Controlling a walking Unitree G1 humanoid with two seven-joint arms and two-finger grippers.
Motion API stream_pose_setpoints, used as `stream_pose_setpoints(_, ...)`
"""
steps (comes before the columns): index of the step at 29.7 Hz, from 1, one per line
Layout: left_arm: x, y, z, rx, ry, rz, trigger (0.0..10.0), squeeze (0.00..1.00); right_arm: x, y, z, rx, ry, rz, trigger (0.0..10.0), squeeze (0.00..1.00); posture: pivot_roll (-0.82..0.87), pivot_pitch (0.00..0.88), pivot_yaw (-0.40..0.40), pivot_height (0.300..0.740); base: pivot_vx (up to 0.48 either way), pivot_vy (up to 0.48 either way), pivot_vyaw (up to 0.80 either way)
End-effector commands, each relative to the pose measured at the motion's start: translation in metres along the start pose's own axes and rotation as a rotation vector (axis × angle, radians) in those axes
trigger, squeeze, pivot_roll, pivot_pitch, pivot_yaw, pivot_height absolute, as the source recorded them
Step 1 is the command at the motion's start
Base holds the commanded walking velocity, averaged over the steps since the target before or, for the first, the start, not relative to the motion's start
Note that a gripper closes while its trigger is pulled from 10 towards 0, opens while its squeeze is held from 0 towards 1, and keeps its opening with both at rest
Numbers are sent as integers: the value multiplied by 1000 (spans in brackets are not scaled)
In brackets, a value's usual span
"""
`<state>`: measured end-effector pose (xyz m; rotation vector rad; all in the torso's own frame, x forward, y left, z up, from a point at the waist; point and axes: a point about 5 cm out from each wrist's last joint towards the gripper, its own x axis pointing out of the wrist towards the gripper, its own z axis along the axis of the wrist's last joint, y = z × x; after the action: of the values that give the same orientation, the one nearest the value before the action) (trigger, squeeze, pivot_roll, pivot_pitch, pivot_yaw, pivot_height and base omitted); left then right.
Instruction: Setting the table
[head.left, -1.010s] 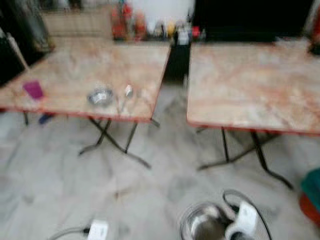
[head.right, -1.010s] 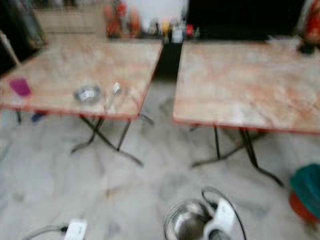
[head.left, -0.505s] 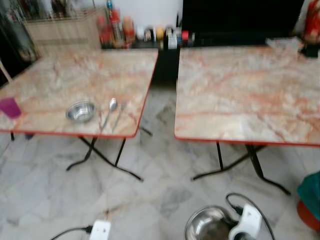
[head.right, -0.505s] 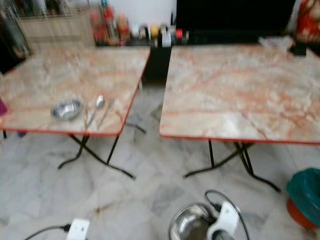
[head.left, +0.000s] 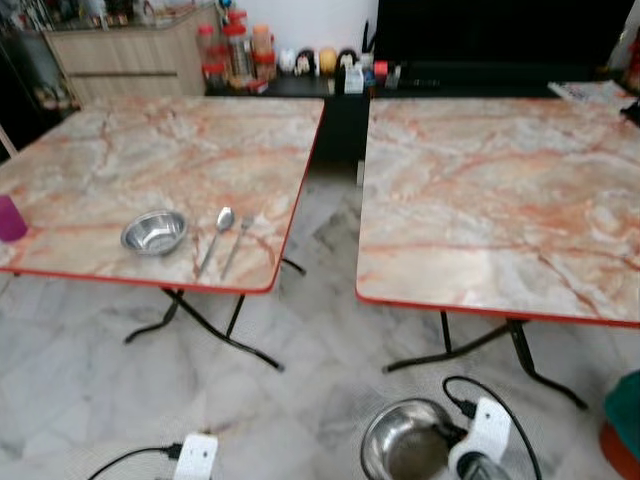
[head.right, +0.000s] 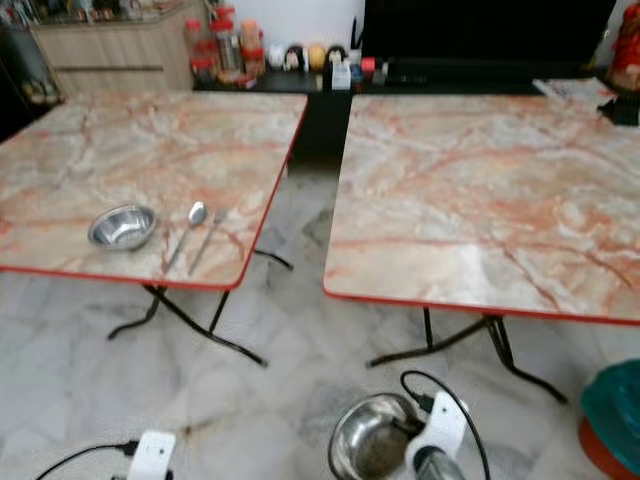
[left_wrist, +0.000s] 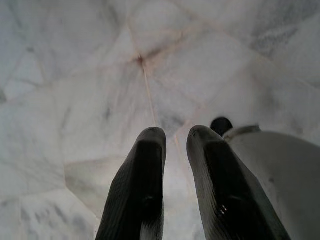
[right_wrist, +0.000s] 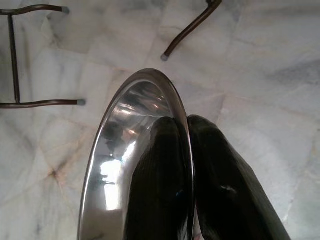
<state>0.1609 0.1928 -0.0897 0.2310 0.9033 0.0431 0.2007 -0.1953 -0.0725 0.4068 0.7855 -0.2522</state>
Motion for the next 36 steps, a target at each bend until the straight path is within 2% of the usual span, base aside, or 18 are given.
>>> stream_pose_setpoints(1, -1, 5, -5, 32, 15, 12, 10000, 0, 1, 7, -1, 2, 1, 20, 10000, 0, 66, 0, 8, 740, 0, 0, 0)
stream_pose_setpoints(13, -1, 5, -7, 45, 21, 16, 10000, 0, 1, 8, -3, -15, 11, 32, 10000, 0, 63, 0, 3, 740, 0, -40, 0)
stream_pose_setpoints(24, -3, 5, -12, 62, 33, 9, 10000, 0, 0, 8, -7, -26, 17, 42, 10000, 0, 56, 0, -7, 740, 22, -293, 0)
stream_pose_setpoints(36, -5, 4, -16, 54, 41, 8, 10000, 0, -1, 9, -10, -40, 26, 52, 10000, 0, 58, 0, -19, 740, 247, -324, 0)
